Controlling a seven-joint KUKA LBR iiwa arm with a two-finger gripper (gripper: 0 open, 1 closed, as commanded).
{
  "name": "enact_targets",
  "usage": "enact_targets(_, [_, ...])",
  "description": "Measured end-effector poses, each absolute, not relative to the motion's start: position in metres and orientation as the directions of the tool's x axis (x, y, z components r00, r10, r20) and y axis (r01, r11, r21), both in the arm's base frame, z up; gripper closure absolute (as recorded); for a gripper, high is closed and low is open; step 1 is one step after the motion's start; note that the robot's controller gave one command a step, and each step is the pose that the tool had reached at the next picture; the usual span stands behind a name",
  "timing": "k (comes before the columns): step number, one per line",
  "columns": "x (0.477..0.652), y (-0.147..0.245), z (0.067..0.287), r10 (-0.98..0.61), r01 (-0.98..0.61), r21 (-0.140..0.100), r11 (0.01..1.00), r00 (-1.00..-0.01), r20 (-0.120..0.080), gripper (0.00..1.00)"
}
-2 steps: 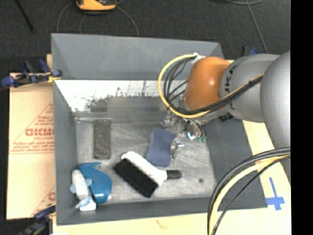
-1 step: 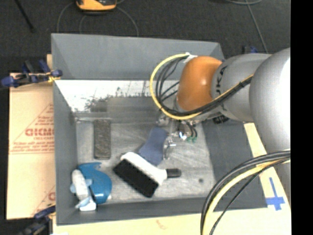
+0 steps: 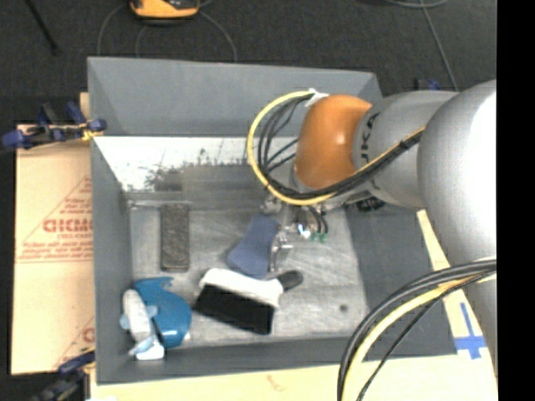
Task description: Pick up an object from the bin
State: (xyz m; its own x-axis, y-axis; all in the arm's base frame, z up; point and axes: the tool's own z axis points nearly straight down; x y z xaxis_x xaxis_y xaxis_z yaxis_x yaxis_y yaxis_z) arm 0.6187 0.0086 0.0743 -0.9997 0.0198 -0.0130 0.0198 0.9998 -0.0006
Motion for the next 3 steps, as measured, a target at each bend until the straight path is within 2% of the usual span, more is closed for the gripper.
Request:
enact_targets(1, [0.657,0.041,0.076,0.133,0.133,0.002,0.991,-0.991,-0.018,1.0])
enact_targets(2, [0.657,0.041,0.076,0.132,0.132,0.001,0.991,-0.991,-0.018,1.0])
enact_targets(3, [0.651,0.055,0.108,0.124,0.124,-0.002,0.992,-0.992,-0.003,1.0])
